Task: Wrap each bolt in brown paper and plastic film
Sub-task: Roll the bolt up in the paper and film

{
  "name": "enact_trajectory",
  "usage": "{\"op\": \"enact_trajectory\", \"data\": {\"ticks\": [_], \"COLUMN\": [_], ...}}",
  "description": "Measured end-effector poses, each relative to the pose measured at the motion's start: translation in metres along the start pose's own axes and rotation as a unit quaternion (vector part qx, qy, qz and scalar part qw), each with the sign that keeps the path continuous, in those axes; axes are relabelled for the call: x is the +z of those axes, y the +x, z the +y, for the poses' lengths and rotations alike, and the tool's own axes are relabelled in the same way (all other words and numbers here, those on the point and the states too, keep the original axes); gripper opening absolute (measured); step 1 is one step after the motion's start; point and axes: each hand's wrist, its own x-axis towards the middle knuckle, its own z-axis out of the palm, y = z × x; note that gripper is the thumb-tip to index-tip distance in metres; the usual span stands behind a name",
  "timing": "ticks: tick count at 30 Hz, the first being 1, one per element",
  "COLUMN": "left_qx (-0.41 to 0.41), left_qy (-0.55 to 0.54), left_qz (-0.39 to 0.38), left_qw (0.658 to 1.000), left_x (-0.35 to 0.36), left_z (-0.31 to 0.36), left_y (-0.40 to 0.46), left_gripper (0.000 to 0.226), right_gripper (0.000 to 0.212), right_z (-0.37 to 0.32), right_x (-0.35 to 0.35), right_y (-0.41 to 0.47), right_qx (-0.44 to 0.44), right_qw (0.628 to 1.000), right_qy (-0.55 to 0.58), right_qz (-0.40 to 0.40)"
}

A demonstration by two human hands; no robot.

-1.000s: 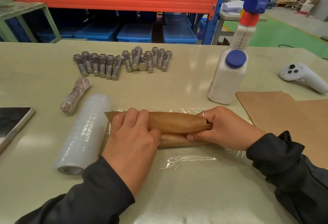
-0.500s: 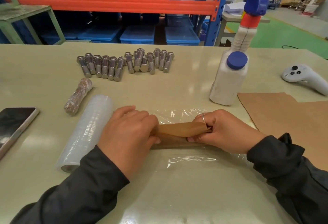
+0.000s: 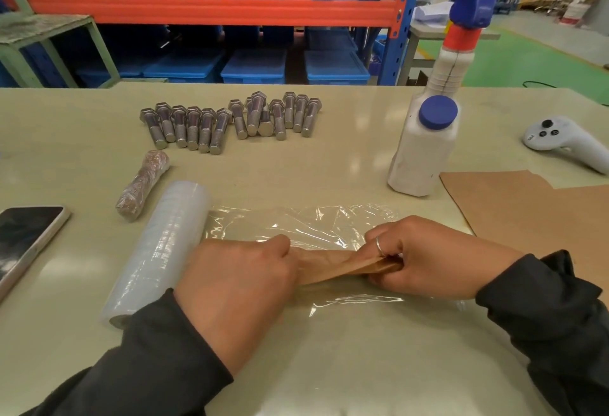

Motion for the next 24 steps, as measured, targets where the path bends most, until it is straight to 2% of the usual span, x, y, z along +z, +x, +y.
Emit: {"op": "enact_trajectory", "data": {"ticks": [2,5,8,10,11,14,15,19,24], "left_qx": [-0.003,-0.007,-0.01,-0.024,-0.027,-0.028,-0.027,-0.02,-0.034], "left_qy": [0.02,0.061,0.038,0.031,0.039,0.043,0.041,0.049,-0.027], "left_qz": [-0.037,-0.043,-0.068,-0.078,-0.078,-0.049,-0.036,-0.045,-0.05], "left_qw": [0.999,0.997,0.997,0.996,0.996,0.997,0.998,0.998,0.998], "left_x": [-0.005,0.002,-0.004,-0.008,-0.006,0.001,0.004,0.012,0.016], "left_z": [0.004,0.001,-0.005,-0.009,-0.011,-0.01,-0.008,-0.007,-0.014], "left_y": [0.0,0.001,0.004,0.01,0.014,0.025,0.026,0.033,0.034], "left_gripper": [0.027,0.049,0.081,0.091,0.086,0.04,0.034,0.033,0.032], "right_gripper": [0.037,0.036,0.04,0.043,0.044,0.044,0.044,0.047,0.047], "right_z": [-0.001,0.0,-0.001,-0.003,-0.003,-0.003,-0.003,-0.003,-0.001], "right_x": [-0.001,-0.001,-0.001,-0.002,-0.002,-0.002,-0.002,-0.001,-0.001], "right_y": [-0.001,-0.003,-0.004,-0.005,-0.005,-0.005,-0.005,-0.006,-0.007], "right_qx": [0.005,0.015,0.013,0.012,0.011,0.014,0.015,0.011,0.017], "right_qw": [1.0,0.998,0.996,0.996,0.996,0.995,0.995,0.994,0.995], "right_qy": [-0.02,-0.055,-0.073,-0.074,-0.075,-0.077,-0.079,-0.086,-0.074], "right_qz": [-0.013,-0.03,-0.039,-0.048,-0.051,-0.053,-0.053,-0.061,-0.07]}}
